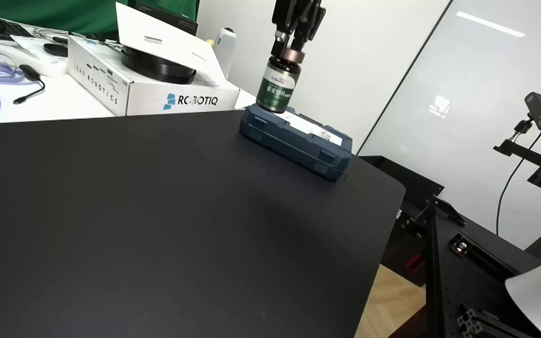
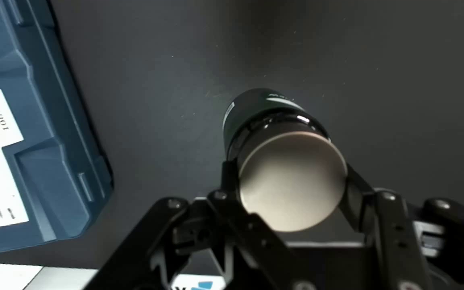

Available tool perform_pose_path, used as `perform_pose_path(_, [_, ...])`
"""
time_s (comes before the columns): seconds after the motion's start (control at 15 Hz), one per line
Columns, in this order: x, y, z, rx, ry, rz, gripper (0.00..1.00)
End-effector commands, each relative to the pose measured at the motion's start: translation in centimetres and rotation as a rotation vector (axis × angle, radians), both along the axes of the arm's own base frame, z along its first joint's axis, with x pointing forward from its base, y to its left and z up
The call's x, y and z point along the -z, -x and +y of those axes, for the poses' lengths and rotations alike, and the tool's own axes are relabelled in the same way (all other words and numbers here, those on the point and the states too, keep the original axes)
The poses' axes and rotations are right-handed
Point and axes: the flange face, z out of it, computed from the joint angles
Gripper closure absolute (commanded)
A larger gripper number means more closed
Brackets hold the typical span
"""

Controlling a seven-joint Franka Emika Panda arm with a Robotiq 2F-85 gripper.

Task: Remove the bottle from the top of the dark blue case

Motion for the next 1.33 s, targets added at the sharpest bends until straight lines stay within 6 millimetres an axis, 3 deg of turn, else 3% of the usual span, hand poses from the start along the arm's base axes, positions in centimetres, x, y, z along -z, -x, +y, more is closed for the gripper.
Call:
perform_pose_path(0.0, [3.4, 2.2, 1.5, -0.083, -0.035, 0.009, 0.64])
perform_pose_path(0.27, [8.2, 4.4, 2.1, -0.146, -0.072, 0.048, 0.64])
perform_pose_path(0.6, [13.1, 6.7, 1.0, -0.170, -0.059, 0.049, 0.64])
perform_pose_path(0.93, [16.7, 8.4, -0.5, -0.131, -0.048, 0.019, 0.64])
perform_pose_path(1.27, [18.2, 9.2, -1.1, -0.107, -0.046, 0.023, 0.64])
